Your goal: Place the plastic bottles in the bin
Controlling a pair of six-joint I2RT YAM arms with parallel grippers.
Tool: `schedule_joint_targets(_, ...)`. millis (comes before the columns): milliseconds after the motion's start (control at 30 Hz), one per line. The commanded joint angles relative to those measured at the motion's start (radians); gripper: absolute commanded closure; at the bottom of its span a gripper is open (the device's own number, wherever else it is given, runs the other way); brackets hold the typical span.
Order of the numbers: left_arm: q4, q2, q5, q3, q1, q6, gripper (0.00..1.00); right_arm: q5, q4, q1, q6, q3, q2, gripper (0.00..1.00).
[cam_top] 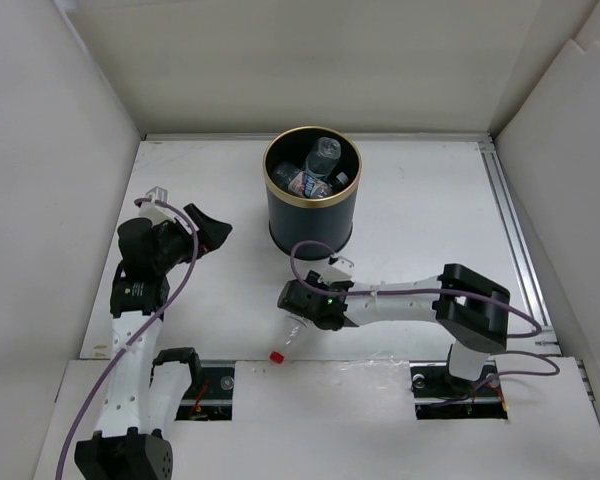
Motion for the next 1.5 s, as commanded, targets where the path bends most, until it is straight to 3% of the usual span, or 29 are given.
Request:
schedule_joint_targets(0, -0.016, 0.001, -0.111, 0.025, -0.002, -0.027, 0.0, -0.006, 0.028, 0.057, 0.019, -0.025, -0.017, 0.52)
schedule_joint_targets(33, -0.016, 0.001, -0.102, 0.025, -0.002, -0.027, 0.0, 0.004, 0.004, 0.069, 0.019, -0.025, -0.038, 0.76)
schedule_joint_targets(67, -0.016, 0.001, -0.102, 0.025, -0.002, -0.027, 0.0, 0.016, -0.019, 0.08, 0.033, -0.025, -0.048, 0.88)
schedule_joint_targets(233, -0.001, 0.001, 0.031, 0.025, -0.002, -0.001, 0.0, 0.132, -0.22, 0.158, 0.059, 0.099, -0.097, 0.9)
schedule_joint_targets(267, 0.017, 0.001, 0.08, 0.025, -0.002, 0.015, 0.0, 0.151, -0.242, 0.169, 0.059, 0.117, -0.118, 0.99)
schedule_joint_targets(433, 0.109, 0.001, 0.526, 0.015, -0.002, 0.035, 0.0, 0.257, -0.302, 0.201, 0.009, 0.2, -0.199, 1.0)
schedule_joint_targets(500, 0.18, -0.045, 0.623, -0.001, -0.002, -0.045, 0.0, 0.29, -0.291, 0.215, -0.016, 0.209, -0.26, 1.0)
schedule_joint_targets(633, 0.517, -0.163, 0.777, -0.066, -0.002, -0.31, 0.0, 0.358, -0.109, 0.224, -0.174, 0.17, -0.388, 1.0)
schedule_joint_targets(800, 0.515, -0.222, 0.786, -0.02, -0.024, -0.347, 0.0, 0.373, 0.283, 0.224, -0.66, 0.165, -0.474, 1.0)
schedule_joint_targets(933, 0.514, -0.222, 0.786, -0.02, -0.033, -0.347, 0.0, 0.312, 0.406, 0.224, -0.914, 0.299, -0.453, 1.0)
schedule_joint_targets(1033, 0.514, -0.21, 0.795, -0.02, -0.033, -0.347, 0.0, 0.245, 0.479, 0.215, -1.014, 0.358, -0.402, 1.0)
schedule_joint_targets(1467, 0.645, -0.228, 0.837, -0.02, -0.054, -0.444, 0.0, 0.068, 0.677, 0.205, -1.18, 0.593, -0.177, 1.0)
